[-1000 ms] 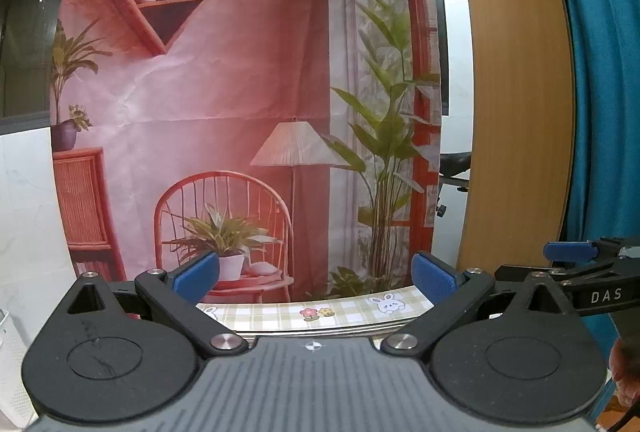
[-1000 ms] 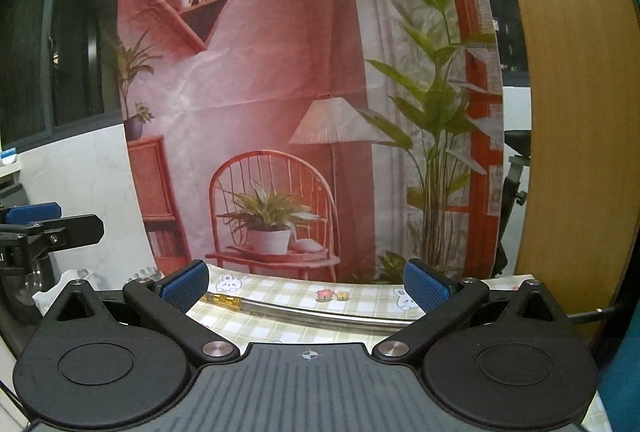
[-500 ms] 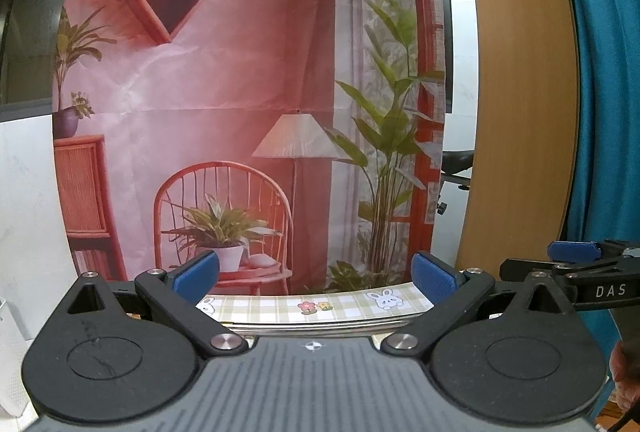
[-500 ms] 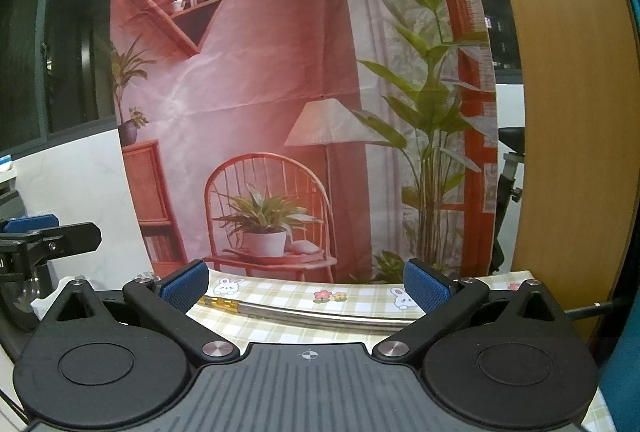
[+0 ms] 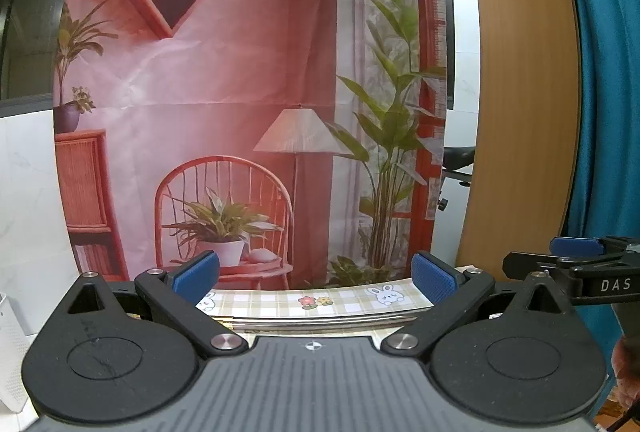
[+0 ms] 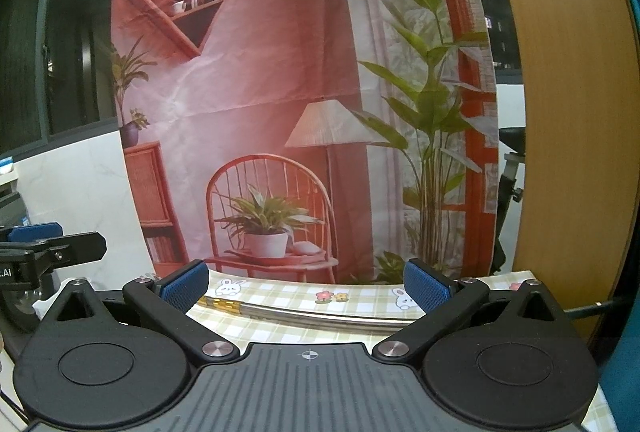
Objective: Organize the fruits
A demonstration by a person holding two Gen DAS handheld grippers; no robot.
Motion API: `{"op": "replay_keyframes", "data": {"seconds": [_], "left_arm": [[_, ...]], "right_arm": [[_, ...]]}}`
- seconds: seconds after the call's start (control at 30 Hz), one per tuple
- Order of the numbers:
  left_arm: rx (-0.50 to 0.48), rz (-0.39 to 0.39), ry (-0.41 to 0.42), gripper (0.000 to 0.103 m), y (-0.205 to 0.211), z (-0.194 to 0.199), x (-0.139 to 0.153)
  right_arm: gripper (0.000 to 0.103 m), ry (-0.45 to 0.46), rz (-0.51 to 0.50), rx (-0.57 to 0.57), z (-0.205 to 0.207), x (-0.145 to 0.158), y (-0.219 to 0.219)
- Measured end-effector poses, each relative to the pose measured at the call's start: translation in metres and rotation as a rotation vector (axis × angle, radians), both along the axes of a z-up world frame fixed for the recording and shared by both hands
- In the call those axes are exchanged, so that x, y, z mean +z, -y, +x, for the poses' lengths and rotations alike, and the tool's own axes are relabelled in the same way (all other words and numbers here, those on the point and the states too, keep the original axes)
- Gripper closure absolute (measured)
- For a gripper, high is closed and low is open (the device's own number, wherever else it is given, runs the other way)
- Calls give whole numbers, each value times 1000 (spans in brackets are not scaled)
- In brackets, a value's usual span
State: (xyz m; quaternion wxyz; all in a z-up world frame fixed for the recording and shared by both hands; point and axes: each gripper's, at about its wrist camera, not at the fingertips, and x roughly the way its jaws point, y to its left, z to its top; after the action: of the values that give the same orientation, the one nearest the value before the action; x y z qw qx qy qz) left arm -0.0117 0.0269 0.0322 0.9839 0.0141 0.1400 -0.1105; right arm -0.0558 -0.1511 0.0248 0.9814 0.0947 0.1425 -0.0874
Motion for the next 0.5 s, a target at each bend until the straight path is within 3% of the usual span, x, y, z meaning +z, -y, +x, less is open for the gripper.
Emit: {"op": "replay_keyframes", "data": {"seconds": [0.5], "left_arm": [[4, 4, 0, 0, 0, 0, 0]], "right_arm": [[0, -3, 6, -4, -1, -2, 0]]}}
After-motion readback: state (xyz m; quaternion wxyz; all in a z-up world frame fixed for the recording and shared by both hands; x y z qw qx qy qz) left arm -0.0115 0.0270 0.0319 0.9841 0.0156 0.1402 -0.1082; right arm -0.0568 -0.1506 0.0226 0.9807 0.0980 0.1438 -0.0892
